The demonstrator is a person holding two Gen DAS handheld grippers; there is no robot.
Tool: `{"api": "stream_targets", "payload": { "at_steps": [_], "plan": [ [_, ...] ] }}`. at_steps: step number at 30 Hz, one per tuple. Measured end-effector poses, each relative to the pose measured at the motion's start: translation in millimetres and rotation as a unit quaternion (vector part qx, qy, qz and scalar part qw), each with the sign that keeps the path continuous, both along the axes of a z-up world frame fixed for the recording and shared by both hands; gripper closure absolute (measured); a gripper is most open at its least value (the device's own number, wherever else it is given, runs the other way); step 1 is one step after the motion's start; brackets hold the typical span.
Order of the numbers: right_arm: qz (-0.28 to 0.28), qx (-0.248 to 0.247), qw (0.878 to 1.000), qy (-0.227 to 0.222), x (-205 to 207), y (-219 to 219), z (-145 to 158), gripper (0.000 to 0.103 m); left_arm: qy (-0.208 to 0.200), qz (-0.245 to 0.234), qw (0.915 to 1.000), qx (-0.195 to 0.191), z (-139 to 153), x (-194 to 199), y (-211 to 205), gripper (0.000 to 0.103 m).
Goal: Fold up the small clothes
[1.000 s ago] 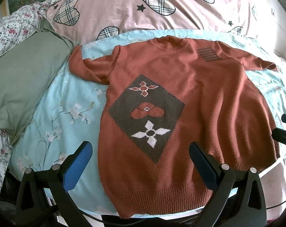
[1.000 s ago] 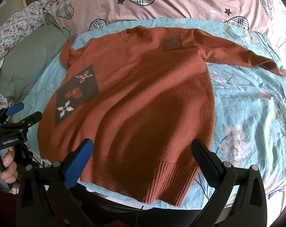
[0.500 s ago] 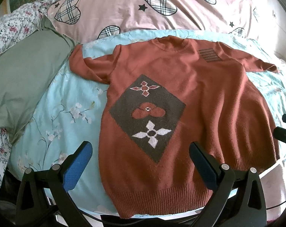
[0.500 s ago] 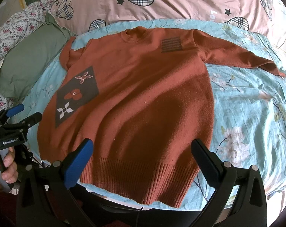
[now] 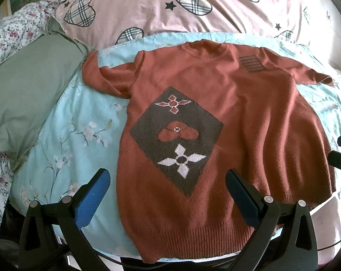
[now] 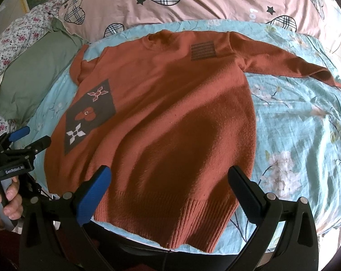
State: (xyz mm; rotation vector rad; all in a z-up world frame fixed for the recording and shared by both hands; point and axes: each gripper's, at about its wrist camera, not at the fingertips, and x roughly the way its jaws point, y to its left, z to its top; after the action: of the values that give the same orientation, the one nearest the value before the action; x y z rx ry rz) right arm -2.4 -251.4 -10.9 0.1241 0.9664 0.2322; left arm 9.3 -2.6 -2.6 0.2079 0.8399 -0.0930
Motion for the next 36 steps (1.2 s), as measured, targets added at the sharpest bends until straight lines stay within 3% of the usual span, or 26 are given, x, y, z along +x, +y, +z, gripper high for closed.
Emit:
{"api": "stream_targets", "payload": {
  "at_steps": [15, 21, 27, 29, 33, 36],
  "plan": [
    [-0.05, 0.043, 0.998, 0.0, 16, -46, -7, 0.0, 0.023, 0.009, 0.9996, -0.016, -13, 25, -8, 0.001],
    [-0.114, 0.047, 0.992, -0.029, 33, -110, 3, 0.0, 0.012, 0.017, 0.9997, -0.01, -12, 38, -11, 0.001],
    [-0.238, 0.048, 0.968, -0.057, 65, -230, 12, 0.005, 0.022, 0.025, 0.9992, -0.023, -12, 59, -9, 0.001],
    [-0.28, 0.04, 0.957, -0.059, 79, -269, 13, 0.018, 0.029, 0.025, 0.9991, -0.021, -15, 65, -10, 0.001],
    [-0.336, 0.049, 0.939, -0.063, 109, -334, 10, 0.03, 0.045, 0.019, 0.9987, -0.016, -26, 74, -17, 0.001],
    [-0.376, 0.056, 0.923, -0.059, 135, -380, 2, 0.045, 0.062, 0.013, 0.998, -0.006, -35, 80, -24, 0.001]
  ]
}}
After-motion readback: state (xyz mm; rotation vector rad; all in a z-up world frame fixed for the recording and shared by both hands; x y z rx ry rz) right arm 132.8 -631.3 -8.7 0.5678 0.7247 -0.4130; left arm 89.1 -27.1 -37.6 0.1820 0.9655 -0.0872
